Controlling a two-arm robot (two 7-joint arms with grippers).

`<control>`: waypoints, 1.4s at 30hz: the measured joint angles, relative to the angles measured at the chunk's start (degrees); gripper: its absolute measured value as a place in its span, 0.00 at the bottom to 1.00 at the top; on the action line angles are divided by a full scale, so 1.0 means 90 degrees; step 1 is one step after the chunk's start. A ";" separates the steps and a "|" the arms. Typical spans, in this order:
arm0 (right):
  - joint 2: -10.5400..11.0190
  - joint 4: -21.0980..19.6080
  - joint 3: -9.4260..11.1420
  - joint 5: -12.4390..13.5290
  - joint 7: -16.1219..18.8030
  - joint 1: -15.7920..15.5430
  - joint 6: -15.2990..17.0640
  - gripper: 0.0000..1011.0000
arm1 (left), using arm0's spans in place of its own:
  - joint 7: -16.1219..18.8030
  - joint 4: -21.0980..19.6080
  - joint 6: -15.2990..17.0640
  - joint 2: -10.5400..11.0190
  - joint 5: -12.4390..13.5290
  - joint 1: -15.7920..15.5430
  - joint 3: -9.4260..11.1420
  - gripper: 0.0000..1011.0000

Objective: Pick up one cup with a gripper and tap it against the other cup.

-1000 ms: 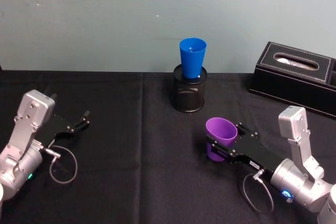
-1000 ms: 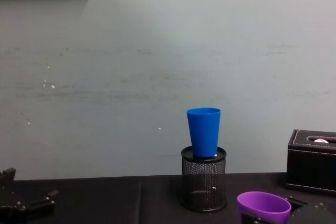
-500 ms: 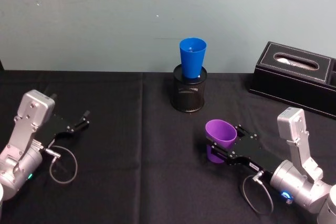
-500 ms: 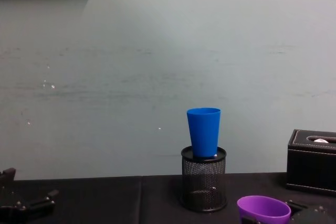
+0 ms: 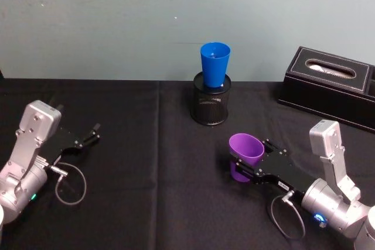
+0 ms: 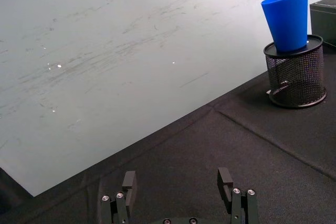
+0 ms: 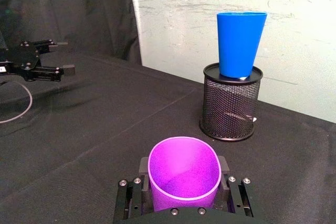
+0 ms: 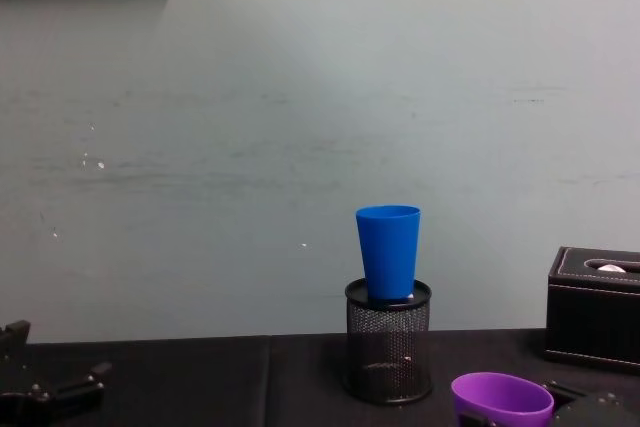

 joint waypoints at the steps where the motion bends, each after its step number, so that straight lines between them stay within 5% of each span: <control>1: 0.0000 -0.0001 0.0001 0.0001 0.0000 -0.0001 0.0000 0.72 | 0.0000 0.0000 0.0000 0.0000 0.0000 0.0000 0.0000 1.00; 42: 0.0000 -0.0011 0.0004 0.0002 -0.0016 -0.0006 0.0006 0.72 | 0.0000 0.0000 0.0000 0.0000 0.0000 0.0000 0.0000 1.00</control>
